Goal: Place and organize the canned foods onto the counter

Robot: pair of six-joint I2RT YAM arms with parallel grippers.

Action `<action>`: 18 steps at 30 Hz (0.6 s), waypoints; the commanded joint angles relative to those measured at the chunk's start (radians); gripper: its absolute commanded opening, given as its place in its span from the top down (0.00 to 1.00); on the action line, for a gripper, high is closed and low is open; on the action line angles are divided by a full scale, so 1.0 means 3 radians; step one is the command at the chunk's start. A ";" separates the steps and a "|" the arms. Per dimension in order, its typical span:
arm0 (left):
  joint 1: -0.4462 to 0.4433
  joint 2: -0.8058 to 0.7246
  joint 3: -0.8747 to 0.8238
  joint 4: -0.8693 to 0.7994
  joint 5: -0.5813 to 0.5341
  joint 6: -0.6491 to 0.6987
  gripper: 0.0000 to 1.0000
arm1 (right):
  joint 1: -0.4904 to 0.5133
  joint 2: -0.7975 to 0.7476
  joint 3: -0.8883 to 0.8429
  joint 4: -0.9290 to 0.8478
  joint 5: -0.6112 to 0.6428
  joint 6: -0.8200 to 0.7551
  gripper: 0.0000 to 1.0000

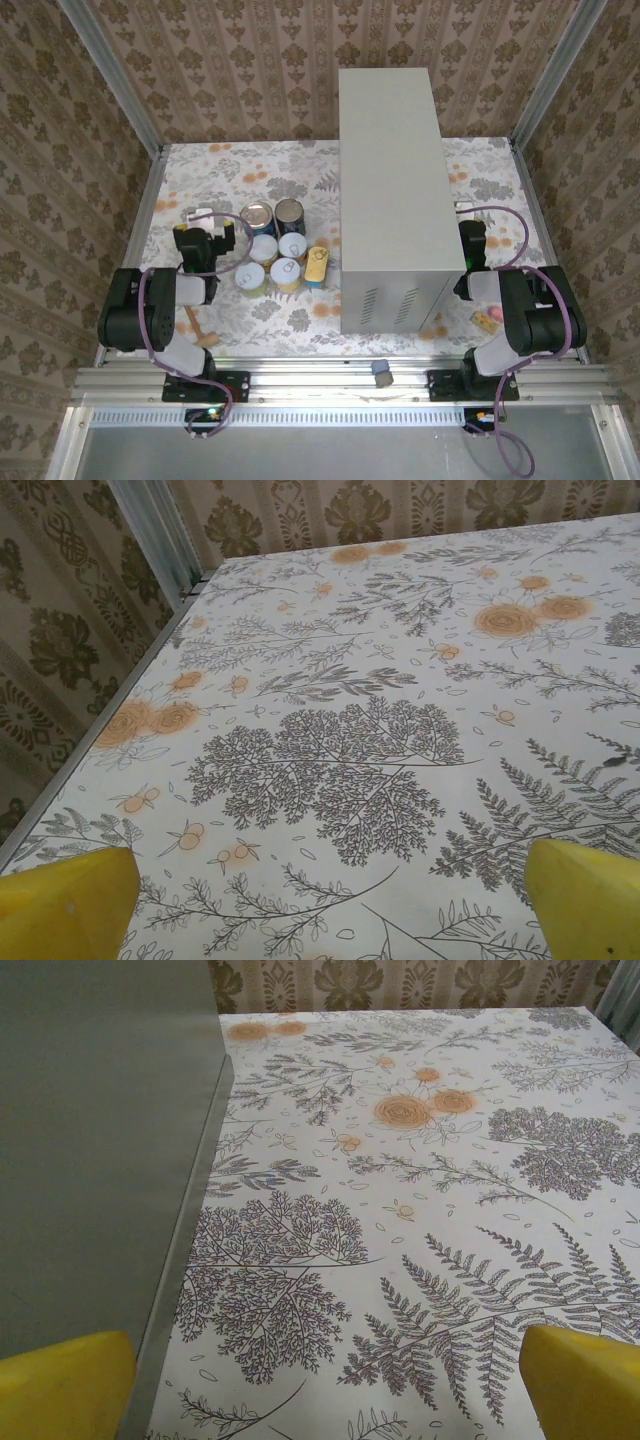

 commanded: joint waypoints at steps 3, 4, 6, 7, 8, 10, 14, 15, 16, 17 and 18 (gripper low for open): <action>0.0010 0.0008 -0.0035 0.0044 0.0286 0.0123 0.00 | 0.0011 0.0034 -0.0024 0.0130 -0.0073 0.0034 0.00; 0.0010 0.0007 -0.0031 0.0043 0.0287 0.0122 0.00 | 0.0012 0.0034 -0.0026 0.0127 -0.0074 0.0034 0.00; 0.0012 0.0010 -0.0034 0.0043 0.0290 0.0120 0.00 | 0.0011 0.0033 -0.0029 0.0130 -0.0068 0.0034 0.00; 0.0014 0.0006 -0.0035 0.0043 0.0292 0.0120 0.00 | 0.0011 0.0034 -0.0028 0.0130 -0.0068 0.0034 0.00; 0.0015 0.0003 -0.0035 0.0043 0.0293 0.0120 0.00 | 0.0013 0.0033 -0.0026 0.0130 -0.0069 0.0034 0.00; 0.0015 0.0006 -0.0035 0.0046 0.0293 0.0120 0.00 | 0.0014 0.0034 -0.0029 0.0130 -0.0068 0.0034 0.00; 0.0015 0.0008 -0.0035 0.0043 0.0294 0.0117 0.00 | 0.0022 0.0034 -0.0024 0.0125 -0.0125 0.0004 0.00; 0.0015 0.0005 -0.0035 0.0043 0.0293 0.0117 0.00 | 0.0021 0.0034 -0.0020 0.0125 -0.0127 0.0004 0.00; 0.0015 0.0001 -0.0035 0.0043 0.0293 0.0120 0.00 | 0.0021 0.0034 -0.0024 0.0125 -0.0124 0.0004 0.00; 0.0015 0.0004 -0.0035 0.0044 0.0293 0.0121 0.00 | 0.0021 0.0037 -0.0023 0.0122 -0.0124 0.0004 0.00; 0.0015 0.0006 -0.0035 0.0045 0.0293 0.0118 0.00 | 0.0021 0.0034 -0.0024 0.0121 -0.0125 0.0004 0.00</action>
